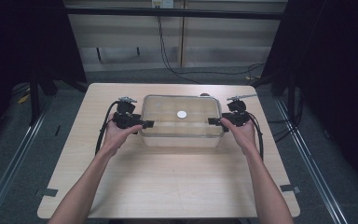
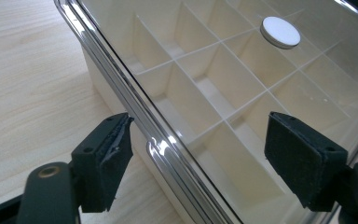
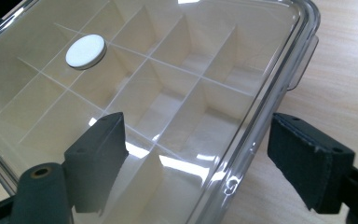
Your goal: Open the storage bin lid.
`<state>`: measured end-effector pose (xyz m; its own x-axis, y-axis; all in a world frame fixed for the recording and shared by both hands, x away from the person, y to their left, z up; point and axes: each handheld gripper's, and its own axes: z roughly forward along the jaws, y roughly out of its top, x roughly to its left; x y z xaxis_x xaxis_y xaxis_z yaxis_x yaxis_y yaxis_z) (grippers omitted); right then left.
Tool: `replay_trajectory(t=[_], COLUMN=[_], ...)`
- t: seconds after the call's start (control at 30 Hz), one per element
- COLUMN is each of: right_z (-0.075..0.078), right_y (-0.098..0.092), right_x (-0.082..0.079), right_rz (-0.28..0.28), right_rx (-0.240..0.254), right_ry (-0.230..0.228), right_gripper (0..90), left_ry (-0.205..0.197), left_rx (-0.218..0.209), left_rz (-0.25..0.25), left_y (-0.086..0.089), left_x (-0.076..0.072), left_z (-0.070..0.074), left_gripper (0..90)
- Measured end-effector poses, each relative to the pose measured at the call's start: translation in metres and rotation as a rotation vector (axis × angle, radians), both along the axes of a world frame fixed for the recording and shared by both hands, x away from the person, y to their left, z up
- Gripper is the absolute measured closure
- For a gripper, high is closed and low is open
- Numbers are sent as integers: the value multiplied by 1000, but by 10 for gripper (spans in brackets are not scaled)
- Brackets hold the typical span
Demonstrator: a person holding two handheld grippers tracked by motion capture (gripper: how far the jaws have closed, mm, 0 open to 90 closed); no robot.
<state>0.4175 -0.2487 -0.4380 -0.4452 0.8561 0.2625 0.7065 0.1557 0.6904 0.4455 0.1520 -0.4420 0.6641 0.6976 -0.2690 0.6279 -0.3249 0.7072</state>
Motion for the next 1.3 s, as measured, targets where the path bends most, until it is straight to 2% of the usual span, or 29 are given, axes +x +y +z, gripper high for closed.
replay_trajectory(t=[0.07,0.13,0.3,0.33,0.4,0.6,0.7,0.77,0.87,0.97,1.03,1.23,1.3], right_z=[-1,-3,-6,-7,-8,-8,-8,-8,-8,-6,-4,1,2], right_y=[-1,-1,2,3,4,8,9,9,10,10,7,2,2], right_x=[0,1,3,4,6,10,11,10,9,7,4,2,1], right_rz=[1,8,18,16,13,-4,-11,-26,-45,-67,-88,-89,-93], right_rx=[-3,-3,8,16,21,9,7,10,9,-5,9,40,46], right_ry=[14,26,41,46,52,52,56,55,41,17,-7,-22,-23], right_gripper=[189,191,167,159,149,122,123,134,153,194,257,311,323], left_ry=[7,24,21,30,36,64,63,58,63,51,30,3,-1], left_rx=[-6,-10,3,-8,-3,1,2,-12,-21,-22,-25,-22,-34], left_rz=[4,-15,-25,-24,-31,-39,-36,-26,-24,-23,-19,-18,-12], left_y=[0,0,-3,-3,-3,-8,-8,-6,-4,-3,-3,-1,-2], left_x=[1,3,4,5,6,11,10,11,11,11,9,7,6], left_z=[0,-1,-1,-2,-2,-2,-2,-2,-3,-1,0,6,6], left_gripper=[218,216,190,185,179,147,147,172,206,221,224,293,307])
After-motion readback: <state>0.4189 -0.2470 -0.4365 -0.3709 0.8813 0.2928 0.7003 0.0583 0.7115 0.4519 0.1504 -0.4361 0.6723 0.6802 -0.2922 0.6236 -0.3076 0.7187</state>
